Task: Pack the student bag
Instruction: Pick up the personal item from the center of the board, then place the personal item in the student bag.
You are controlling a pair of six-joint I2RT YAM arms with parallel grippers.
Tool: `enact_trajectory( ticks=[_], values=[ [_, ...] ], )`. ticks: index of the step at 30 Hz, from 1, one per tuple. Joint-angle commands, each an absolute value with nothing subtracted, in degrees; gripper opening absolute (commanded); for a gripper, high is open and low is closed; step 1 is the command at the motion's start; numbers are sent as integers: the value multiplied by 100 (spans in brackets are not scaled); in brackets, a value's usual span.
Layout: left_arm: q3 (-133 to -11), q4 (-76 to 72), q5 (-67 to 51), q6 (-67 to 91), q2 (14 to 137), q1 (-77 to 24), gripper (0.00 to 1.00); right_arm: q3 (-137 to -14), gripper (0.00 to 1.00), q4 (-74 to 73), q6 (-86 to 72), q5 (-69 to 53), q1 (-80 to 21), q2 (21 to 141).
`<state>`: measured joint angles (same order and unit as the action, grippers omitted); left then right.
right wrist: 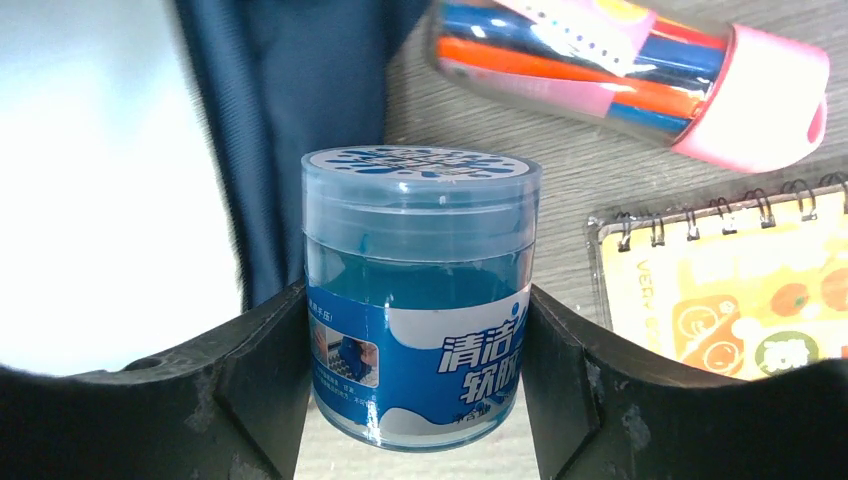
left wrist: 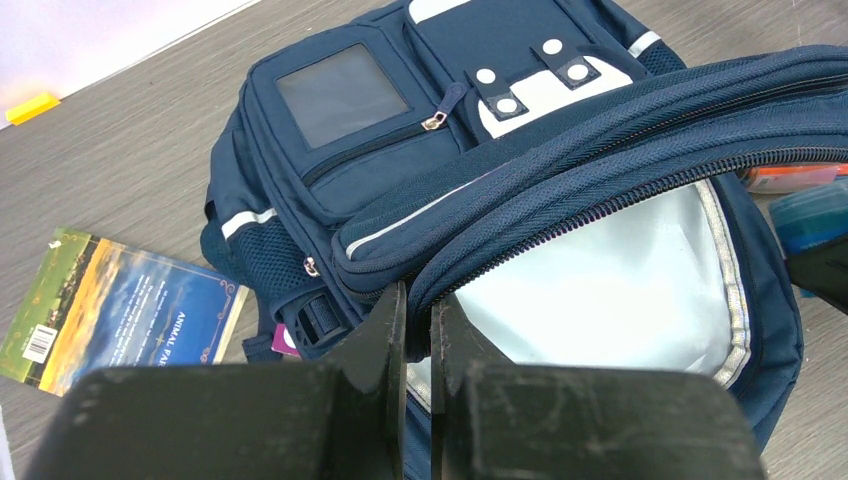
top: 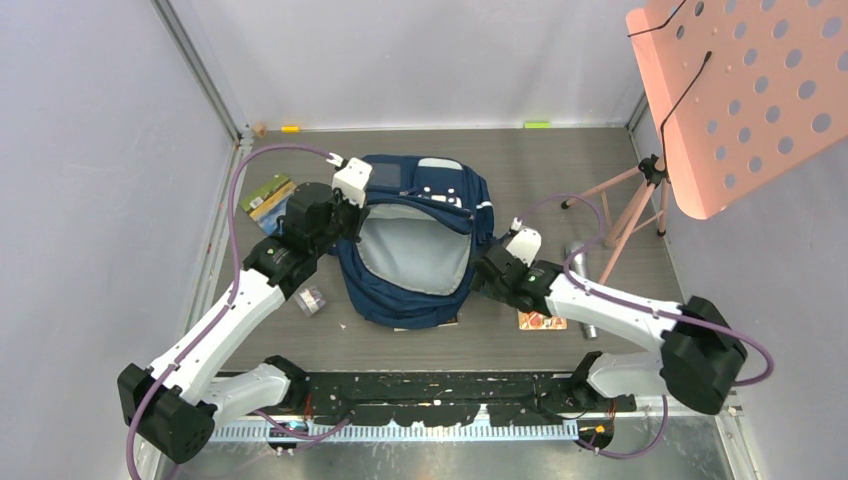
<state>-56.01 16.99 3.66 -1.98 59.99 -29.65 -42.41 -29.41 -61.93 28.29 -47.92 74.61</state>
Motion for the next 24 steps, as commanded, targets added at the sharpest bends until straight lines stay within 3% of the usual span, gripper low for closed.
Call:
enact_trajectory(
  ticks=[1, 8, 20, 24],
  values=[
    [-5669, 1241, 609, -182, 5828, -2927, 0, -4553, 45, -2823, -4946, 2832, -5181, 6641],
    [-5668, 1246, 571, -167, 5798, -2927, 0, -4773, 44, -1573, -4376, 1654, -5382, 6592],
    [-5657, 1228, 514, -141, 5732, -2927, 0, -5743, 43, 337, -3798, 3208, -5440, 8782],
    [-5667, 1241, 549, -179, 5741, -2927, 0, -5978, 53, 968, -3281, 3724, -5436, 9403]
  ],
)
